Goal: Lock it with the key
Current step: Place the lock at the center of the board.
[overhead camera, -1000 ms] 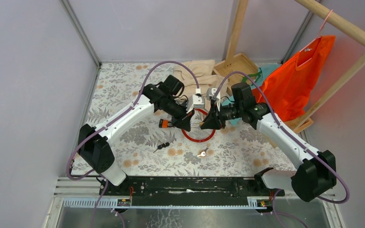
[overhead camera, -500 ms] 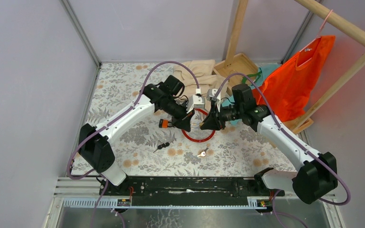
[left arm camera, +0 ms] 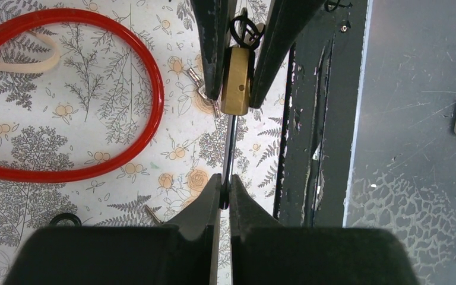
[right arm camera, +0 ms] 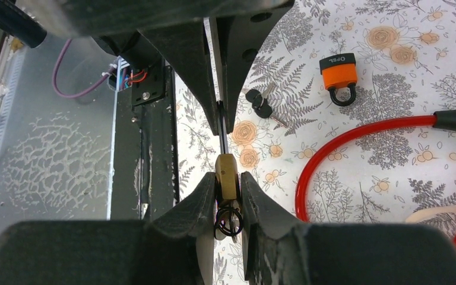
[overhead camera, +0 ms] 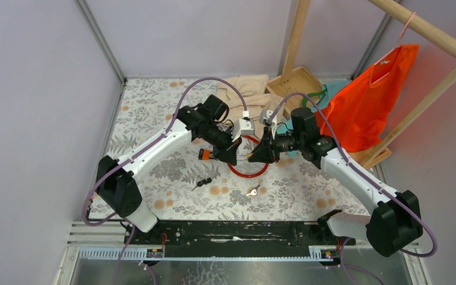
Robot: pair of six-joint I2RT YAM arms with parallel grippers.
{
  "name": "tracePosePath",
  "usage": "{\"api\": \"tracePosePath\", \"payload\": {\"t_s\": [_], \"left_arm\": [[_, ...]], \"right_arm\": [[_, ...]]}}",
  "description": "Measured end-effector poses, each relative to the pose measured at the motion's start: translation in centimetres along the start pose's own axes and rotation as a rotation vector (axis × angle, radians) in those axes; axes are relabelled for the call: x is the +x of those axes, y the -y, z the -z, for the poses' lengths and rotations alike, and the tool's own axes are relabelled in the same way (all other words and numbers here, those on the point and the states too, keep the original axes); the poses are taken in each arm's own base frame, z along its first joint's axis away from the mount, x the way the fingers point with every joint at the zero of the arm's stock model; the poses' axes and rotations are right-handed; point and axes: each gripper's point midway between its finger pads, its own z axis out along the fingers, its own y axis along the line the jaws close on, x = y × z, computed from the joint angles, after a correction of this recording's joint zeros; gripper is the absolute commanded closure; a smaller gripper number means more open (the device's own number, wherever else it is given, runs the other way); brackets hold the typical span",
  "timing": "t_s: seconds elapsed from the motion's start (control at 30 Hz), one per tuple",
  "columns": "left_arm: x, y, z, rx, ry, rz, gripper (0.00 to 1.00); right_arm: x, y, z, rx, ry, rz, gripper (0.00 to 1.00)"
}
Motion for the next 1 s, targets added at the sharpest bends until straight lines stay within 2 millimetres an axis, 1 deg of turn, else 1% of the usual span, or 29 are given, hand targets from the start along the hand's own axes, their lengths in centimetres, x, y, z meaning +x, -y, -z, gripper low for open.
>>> {"api": "tracePosePath", "payload": {"t_s": [0.47, 0.83, 1.0], "left_arm": [[0.01, 0.31, 0.19, 0.003, 0.008, 0.028, 1.0], [-0.31, 0.03, 0.68, 0.013, 0.039, 0.057, 1.0], [-0.36, -0.11, 0.34, 0.02, 0.065, 0.04, 1.0]], "right_arm": [[-0.57, -0.14, -0.2, -0.012, 0.027, -0.002, 1.0], [-0.92, -0.04, -0.44, -0.007, 0.033, 0.057, 1.0], [-0.86, 0.06, -0.14, 0.017, 0.024, 0.087, 1.0]]}}
